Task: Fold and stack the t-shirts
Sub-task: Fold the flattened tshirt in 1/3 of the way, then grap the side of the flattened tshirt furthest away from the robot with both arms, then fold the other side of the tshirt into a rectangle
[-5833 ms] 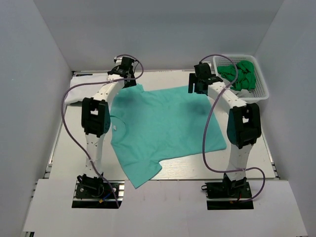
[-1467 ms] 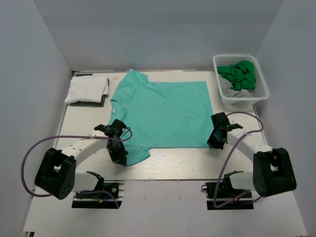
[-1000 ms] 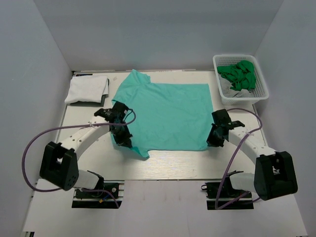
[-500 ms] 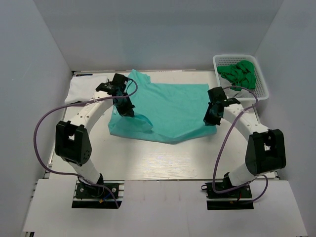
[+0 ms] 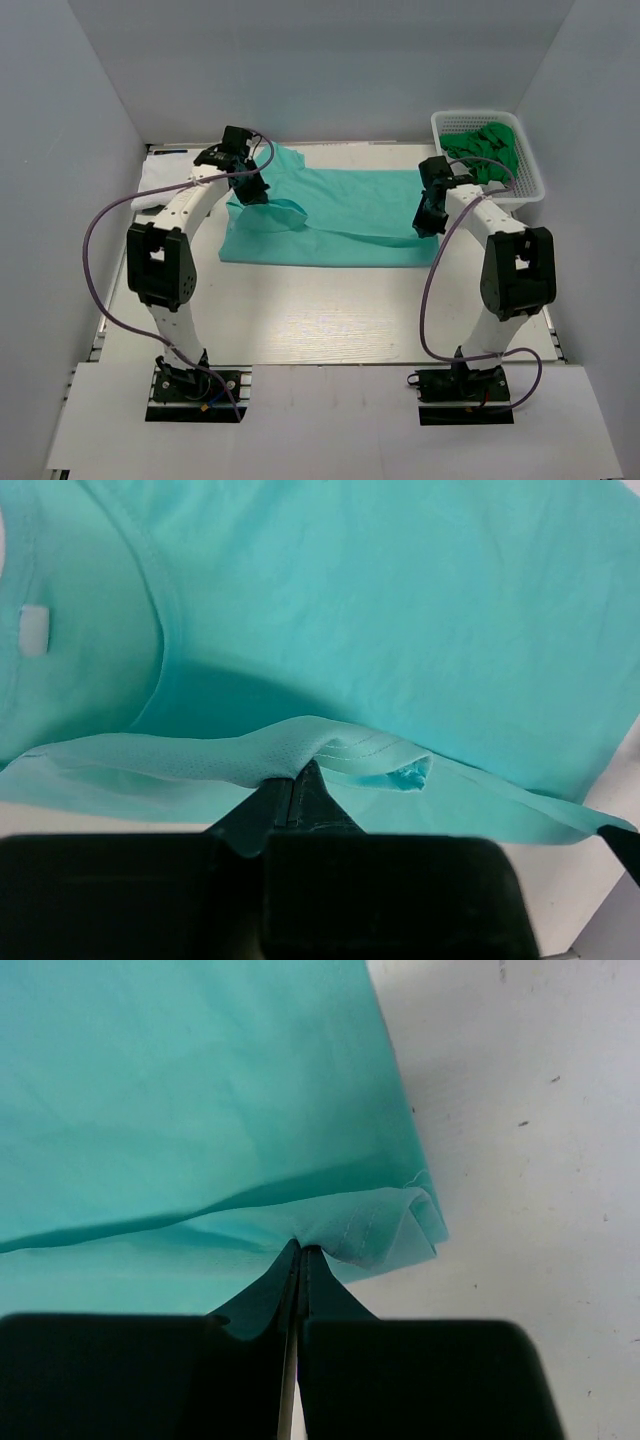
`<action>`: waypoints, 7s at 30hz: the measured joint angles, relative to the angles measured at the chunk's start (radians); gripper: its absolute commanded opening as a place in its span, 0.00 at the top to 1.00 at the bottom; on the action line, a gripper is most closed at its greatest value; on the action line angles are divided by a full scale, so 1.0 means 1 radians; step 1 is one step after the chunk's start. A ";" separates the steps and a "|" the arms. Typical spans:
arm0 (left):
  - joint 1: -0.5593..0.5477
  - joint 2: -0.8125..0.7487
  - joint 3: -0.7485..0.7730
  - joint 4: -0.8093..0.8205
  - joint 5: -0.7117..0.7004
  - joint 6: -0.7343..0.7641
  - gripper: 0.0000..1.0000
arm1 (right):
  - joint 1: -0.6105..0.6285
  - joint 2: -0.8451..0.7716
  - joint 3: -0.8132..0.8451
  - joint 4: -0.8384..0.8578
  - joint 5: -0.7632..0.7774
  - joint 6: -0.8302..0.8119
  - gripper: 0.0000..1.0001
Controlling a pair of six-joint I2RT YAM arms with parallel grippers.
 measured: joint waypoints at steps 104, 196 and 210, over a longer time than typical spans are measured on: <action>0.098 0.661 0.502 0.319 -0.212 0.291 1.00 | 0.058 0.178 0.259 0.091 0.021 -0.076 0.09; 0.097 0.156 -0.060 0.459 -0.050 0.338 1.00 | 0.037 0.508 0.442 0.229 0.188 0.009 1.00; 0.072 -0.109 -0.334 0.465 -0.051 0.296 1.00 | 0.043 0.299 0.153 0.336 0.138 -0.114 1.00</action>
